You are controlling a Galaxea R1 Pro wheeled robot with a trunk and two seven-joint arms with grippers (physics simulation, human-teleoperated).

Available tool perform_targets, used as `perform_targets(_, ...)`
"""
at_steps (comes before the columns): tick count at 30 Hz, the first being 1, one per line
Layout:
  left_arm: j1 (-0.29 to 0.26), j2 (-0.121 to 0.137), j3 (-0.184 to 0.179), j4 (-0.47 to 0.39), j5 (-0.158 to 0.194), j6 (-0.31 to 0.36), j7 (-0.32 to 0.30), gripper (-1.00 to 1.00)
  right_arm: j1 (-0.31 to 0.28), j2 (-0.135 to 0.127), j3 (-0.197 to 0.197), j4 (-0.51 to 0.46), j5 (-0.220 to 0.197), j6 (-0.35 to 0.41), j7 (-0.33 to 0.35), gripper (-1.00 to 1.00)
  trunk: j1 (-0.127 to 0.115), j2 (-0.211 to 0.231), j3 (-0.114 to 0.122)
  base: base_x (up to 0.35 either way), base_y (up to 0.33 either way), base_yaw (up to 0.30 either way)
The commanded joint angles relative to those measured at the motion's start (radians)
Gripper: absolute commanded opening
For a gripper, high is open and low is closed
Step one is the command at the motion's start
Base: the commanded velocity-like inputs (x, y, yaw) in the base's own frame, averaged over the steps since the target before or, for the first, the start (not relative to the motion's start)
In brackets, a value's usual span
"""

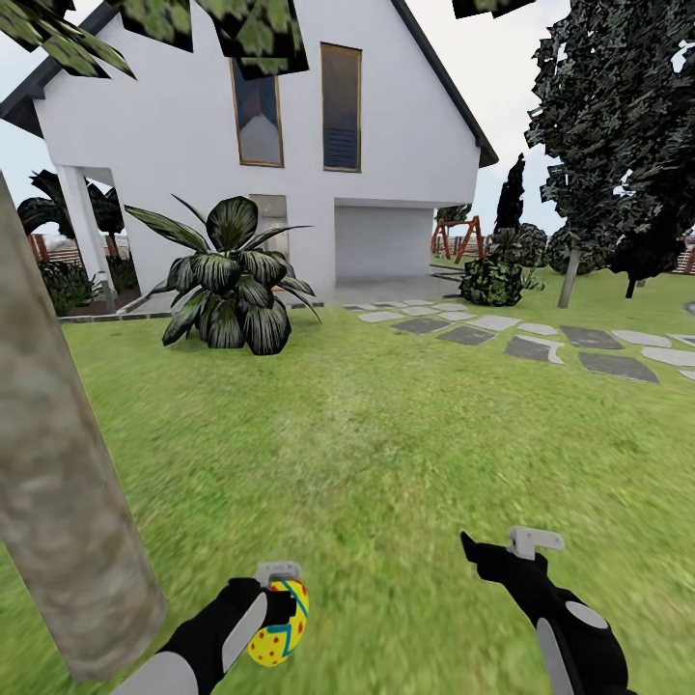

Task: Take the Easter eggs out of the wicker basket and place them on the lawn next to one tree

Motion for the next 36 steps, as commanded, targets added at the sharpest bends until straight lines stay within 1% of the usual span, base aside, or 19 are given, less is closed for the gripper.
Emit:
perform_targets(1, 0.000, 0.000, -0.008, 0.001, 0.011, 0.002, 0.009, -1.00, -0.001, 0.001, 0.000, -0.001, -0.005, 0.006, 0.004, 1.00, 0.000, -0.001, -0.001, 0.000, 0.000, 0.000)
perform_targets(2, 0.000, 0.000, -0.007, 0.002, 0.011, 0.002, 0.009, -1.00, -0.001, 0.001, 0.000, -0.001, -0.005, 0.006, 0.004, 1.00, 0.000, -0.001, -0.001, 0.000, 0.000, 0.000)
perform_targets(7, 0.000, -0.001, -0.008, 0.004, 0.008, 0.006, 0.007, -1.00, 0.000, 0.001, 0.004, 0.000, -0.005, 0.005, 0.005, 1.00, 0.019, -0.036, -0.017, 0.000, 0.000, 0.000)
perform_targets(11, -0.001, -0.001, -0.008, 0.038, 0.010, 0.005, 0.001, -1.00, 0.002, 0.001, 0.007, 0.000, -0.005, -0.004, 0.009, 1.00, 0.034, -0.064, -0.029, 0.000, 0.000, 0.000)
perform_targets(17, -0.001, -0.002, -0.008, 0.049, 0.009, 0.007, 0.000, -1.00, 0.001, 0.001, 0.014, 0.010, -0.004, -0.005, 0.010, 1.00, 0.057, -0.106, -0.048, 0.000, 0.000, 0.000)
perform_targets(18, -0.001, -0.002, -0.008, 0.049, 0.009, 0.007, 0.000, -1.00, 0.001, 0.001, 0.024, 0.013, -0.003, -0.005, 0.010, 1.00, 0.061, -0.113, -0.051, 0.000, 0.000, 0.000)
perform_targets(19, -0.001, -0.002, -0.008, 0.049, 0.009, 0.007, 0.000, -1.00, 0.001, 0.000, 0.037, 0.018, 0.002, -0.005, 0.010, 1.00, 0.065, -0.120, -0.054, 0.000, 0.000, 0.000)
perform_targets(20, -0.001, -0.002, -0.008, 0.049, 0.009, 0.007, 0.000, -1.00, 0.000, -0.001, 0.051, 0.035, 0.027, -0.005, 0.009, 1.00, 0.069, -0.127, -0.058, 0.000, 0.000, 0.000)
perform_targets(22, -0.001, -0.002, -0.008, 0.049, 0.009, 0.007, 0.000, -1.00, 0.000, 0.000, 0.060, 0.057, 0.065, -0.006, 0.010, 1.00, 0.077, -0.141, -0.064, 0.000, 0.000, 0.000)
perform_targets(24, -0.001, -0.002, -0.008, 0.049, 0.009, 0.007, 0.000, -1.00, 0.000, 0.003, 0.068, 0.066, 0.087, -0.007, 0.011, 1.00, 0.084, -0.155, -0.070, 0.000, 0.000, 0.000)
perform_targets(26, -0.001, -0.002, -0.008, 0.049, 0.009, 0.007, -0.001, -1.00, 0.000, 0.007, 0.073, 0.068, 0.092, -0.008, 0.013, 1.00, 0.092, -0.169, -0.076, 0.000, 0.000, 0.000)
perform_targets(28, -0.001, -0.002, -0.008, 0.049, 0.009, 0.005, -0.001, -1.00, 0.001, 0.006, 0.106, 0.070, 0.092, -0.008, 0.012, 1.00, 0.100, -0.183, -0.083, 0.000, 0.000, 0.000)
perform_targets(31, -0.001, -0.002, -0.008, 0.049, 0.009, 0.004, -0.002, -1.00, 0.001, 0.004, 0.112, 0.064, 0.089, -0.008, 0.012, 1.00, 0.111, -0.204, -0.092, 0.000, 0.000, 0.000)
perform_targets(36, -0.001, -0.002, -0.008, 0.049, 0.009, 0.004, -0.003, -1.00, 0.001, 0.001, 0.108, 0.057, 0.089, -0.008, 0.011, 1.00, 0.130, -0.239, -0.108, 0.000, 0.000, 0.000)
